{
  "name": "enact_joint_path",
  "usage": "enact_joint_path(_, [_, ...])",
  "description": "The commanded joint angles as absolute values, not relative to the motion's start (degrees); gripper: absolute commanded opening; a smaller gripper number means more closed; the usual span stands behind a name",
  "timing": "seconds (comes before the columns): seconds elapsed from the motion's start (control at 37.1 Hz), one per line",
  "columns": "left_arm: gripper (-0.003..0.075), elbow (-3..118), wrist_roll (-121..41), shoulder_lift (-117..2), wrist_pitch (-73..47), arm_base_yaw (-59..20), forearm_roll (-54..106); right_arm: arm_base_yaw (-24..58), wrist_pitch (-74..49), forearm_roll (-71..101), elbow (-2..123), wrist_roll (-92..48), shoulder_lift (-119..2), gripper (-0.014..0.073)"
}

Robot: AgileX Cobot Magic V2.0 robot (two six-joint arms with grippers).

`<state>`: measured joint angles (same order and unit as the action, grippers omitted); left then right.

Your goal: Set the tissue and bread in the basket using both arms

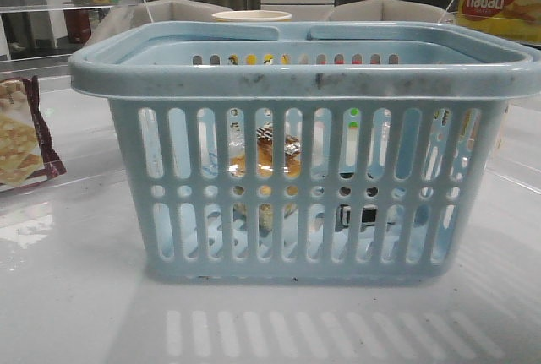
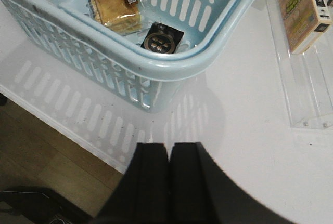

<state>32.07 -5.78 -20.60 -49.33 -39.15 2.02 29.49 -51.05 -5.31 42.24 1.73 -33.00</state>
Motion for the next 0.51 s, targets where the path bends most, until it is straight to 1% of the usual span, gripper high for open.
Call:
enact_joint_path(0.0, [0.0091, 33.6, -5.2, -20.9, -45.2, -38.9, 2.5, 29.6, -47.4, -6.3, 43.7, 1.2, -33.1, 0.0029])
enact_joint_path(0.19, [0.0091, 32.7, -5.6, -18.9, -44.2, -38.5, 1.0, 29.6, -47.4, -6.3, 43.7, 1.2, -33.1, 0.0029])
enact_joint_path(0.24, [0.0091, 31.3, -5.8, -16.7, -42.8, -36.1, -1.5, 29.6, -47.4, -6.3, 43.7, 1.2, -33.1, 0.0029])
enact_joint_path(0.32, [0.0091, 26.3, -5.8, -13.1, -34.8, -30.9, -1.8, 29.6, -47.4, -6.3, 43.7, 1.2, -33.1, 0.0029])
enact_joint_path(0.49, [0.0091, 11.6, -5.8, -4.8, -12.8, -16.9, 0.0, 29.6, -47.4, -6.3, 43.7, 1.2, -33.1, 0.0029])
